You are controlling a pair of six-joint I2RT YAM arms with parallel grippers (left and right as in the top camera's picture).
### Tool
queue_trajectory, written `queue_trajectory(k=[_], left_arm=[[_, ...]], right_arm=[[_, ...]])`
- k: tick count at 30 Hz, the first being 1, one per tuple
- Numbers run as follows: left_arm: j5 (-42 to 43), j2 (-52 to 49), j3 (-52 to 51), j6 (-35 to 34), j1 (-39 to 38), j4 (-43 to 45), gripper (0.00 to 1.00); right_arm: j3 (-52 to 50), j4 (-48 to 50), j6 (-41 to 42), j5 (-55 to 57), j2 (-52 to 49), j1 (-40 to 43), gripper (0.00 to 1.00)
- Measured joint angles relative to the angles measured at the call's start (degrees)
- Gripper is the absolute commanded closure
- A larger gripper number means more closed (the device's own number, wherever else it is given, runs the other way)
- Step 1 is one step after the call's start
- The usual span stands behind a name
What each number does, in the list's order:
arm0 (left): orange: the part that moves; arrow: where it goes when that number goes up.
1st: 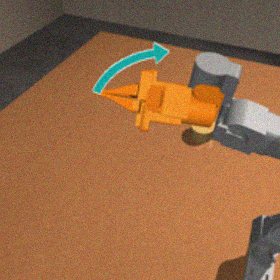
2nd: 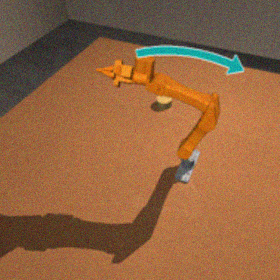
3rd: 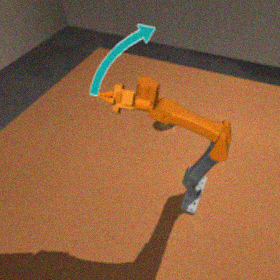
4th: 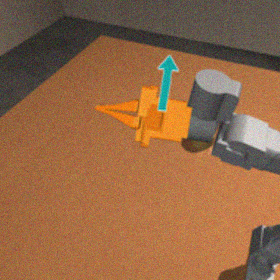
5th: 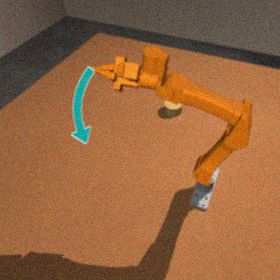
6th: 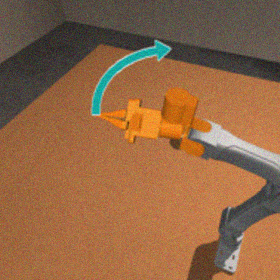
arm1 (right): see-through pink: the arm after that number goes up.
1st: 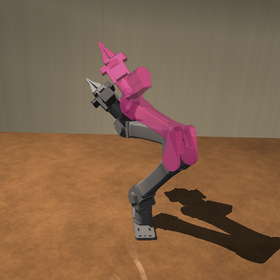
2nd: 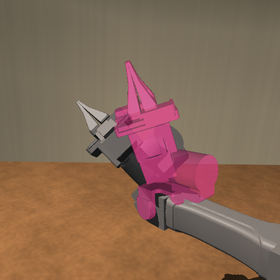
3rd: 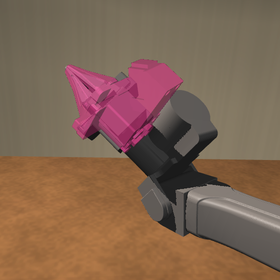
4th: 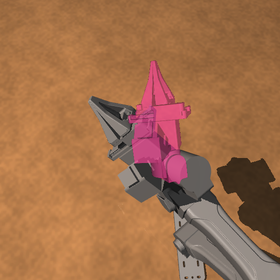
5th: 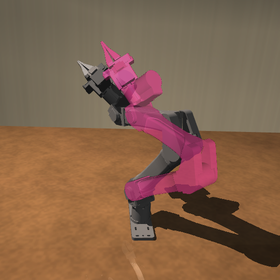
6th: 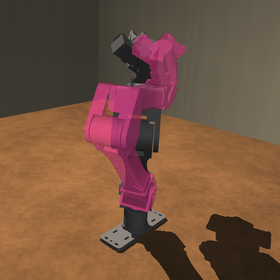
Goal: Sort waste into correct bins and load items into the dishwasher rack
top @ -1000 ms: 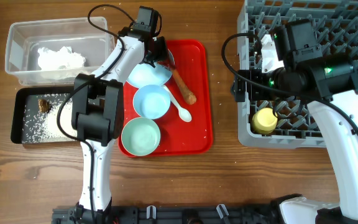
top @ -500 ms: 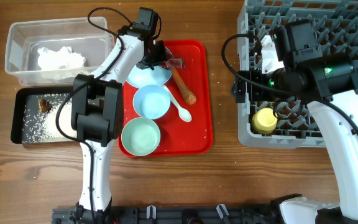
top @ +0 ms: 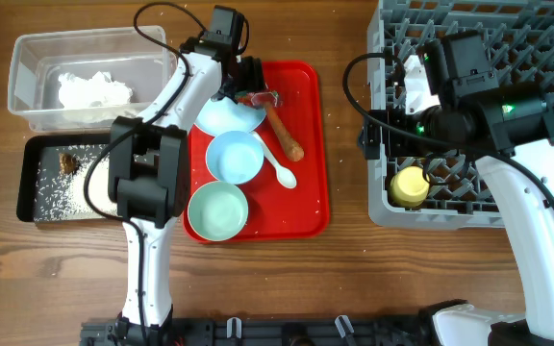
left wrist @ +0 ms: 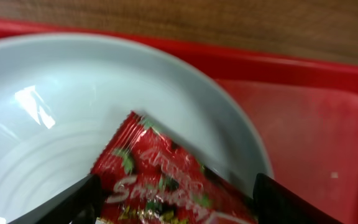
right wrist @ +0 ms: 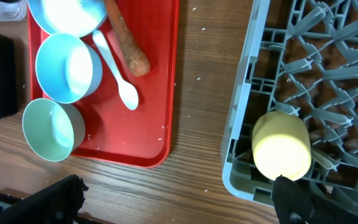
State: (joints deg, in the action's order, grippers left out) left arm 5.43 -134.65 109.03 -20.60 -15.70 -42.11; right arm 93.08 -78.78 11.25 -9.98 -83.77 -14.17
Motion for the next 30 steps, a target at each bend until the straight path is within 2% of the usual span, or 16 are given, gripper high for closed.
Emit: queue_trajectory(k=[5,8,9,12,20,25,27,30], left_arm=[[-1.0,-0.7,0.1,0.4,-0.1,0.2,0.17],[-1.4,-0.7,0.1,0.6,-0.1,0.1,0.31],[-1.5,-0.7,0.1,0.5,-0.1,-0.1,0.42],[-2.1,-0.8,0.1,0.6,-0.1,-1.6,0.51],[-2.9,-0.8,0.6,5.8,-0.1,-9.6,0.49],[-5.6,-0.8,0.7,7.6,0.1,-12.0,0.54],[-6.8,-0.8,0.7,7.9,0.1,-12.2,0.41],[-8.0,-1.0,2.3,8.1,0.1,-14.7,0.36]], right_arm=[[0.0,-0.5,0.0,0.0,0.0,0.0,0.00],[0.0,-0.5,0.0,0.0,0.0,0.0,0.00],[0.0,-0.5,0.0,0.0,0.0,0.0,0.00],[0.0,-0.5,0.0,0.0,0.0,0.0,0.00],[0.0,-0.5,0.0,0.0,0.0,0.0,0.00],[0.0,-0.5,0.0,0.0,0.0,0.0,0.00],[0.0,-0.5,0.0,0.0,0.0,0.0,0.00],[0.0,-0.5,0.0,0.0,0.0,0.0,0.00]])
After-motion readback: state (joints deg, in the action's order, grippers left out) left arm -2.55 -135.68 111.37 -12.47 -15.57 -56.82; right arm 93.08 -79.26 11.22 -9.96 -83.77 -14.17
